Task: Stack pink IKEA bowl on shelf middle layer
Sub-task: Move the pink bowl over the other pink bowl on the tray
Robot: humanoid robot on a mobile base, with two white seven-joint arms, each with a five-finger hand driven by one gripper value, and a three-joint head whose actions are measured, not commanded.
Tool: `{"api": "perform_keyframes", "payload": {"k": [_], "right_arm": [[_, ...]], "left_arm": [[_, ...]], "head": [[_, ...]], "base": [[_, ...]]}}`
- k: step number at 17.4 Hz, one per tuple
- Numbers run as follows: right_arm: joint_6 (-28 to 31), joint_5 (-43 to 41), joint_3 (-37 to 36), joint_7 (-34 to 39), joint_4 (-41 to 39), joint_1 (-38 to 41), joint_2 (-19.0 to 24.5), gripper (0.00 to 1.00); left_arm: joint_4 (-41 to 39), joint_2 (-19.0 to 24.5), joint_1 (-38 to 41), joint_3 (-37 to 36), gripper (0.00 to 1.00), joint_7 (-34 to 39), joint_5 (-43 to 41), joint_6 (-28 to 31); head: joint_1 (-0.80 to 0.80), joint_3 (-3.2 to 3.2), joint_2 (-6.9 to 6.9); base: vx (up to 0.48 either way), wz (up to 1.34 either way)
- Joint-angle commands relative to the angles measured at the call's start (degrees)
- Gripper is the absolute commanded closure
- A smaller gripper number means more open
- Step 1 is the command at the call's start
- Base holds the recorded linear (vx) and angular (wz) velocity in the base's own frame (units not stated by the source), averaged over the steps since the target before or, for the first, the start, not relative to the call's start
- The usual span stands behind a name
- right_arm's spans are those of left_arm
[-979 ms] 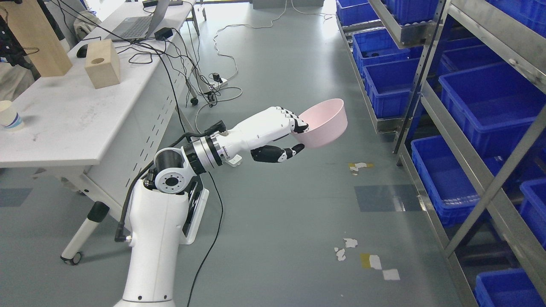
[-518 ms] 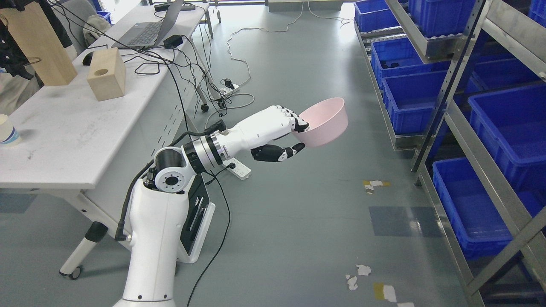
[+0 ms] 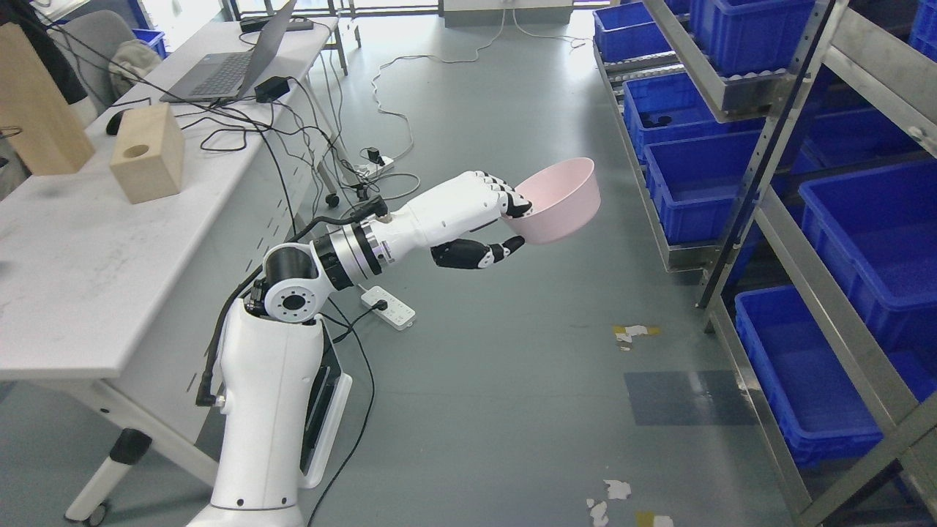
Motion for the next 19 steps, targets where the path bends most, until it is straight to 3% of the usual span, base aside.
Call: {"api": "perform_keyframes", "payload": {"k": [1,10,15,19], "right_arm": [[0.02,0.00,0.00,0.05,-1.00,1.24,-1.00,0.00],[0.02,0.00,0.00,0.05,-1.00,1.24,-1.00,0.00],[0.02,0.00,0.00,0.05,-1.00,1.24,-1.00,0.00],[0.02,0.00,0.00,0.05,-1.00,1.24,-1.00,0.00]], "left_arm": [[-0.05,1.00,-0.62,-2.82,0.99,-0.05,0.00,0.01],[-1.09,1.00,-1.14,-6.08,0.99,-0.23,-0.09,0.01],[-2.25,1.00,-16.76,2.34,0.99,-2.07,-1.14,0.01],[5.46,2.71,-21.88,6.92,0.99,-2.78,-10.79,0.01]], "head": [[0.00,0.00,0.00],[0.00,0.00,0.00],[0.00,0.00,0.00],[0.00,0.00,0.00]], "base": [[0.110,-0.40],[0.081,-0.83],[0.062,-1.20],[0.072,-1.13]]}}
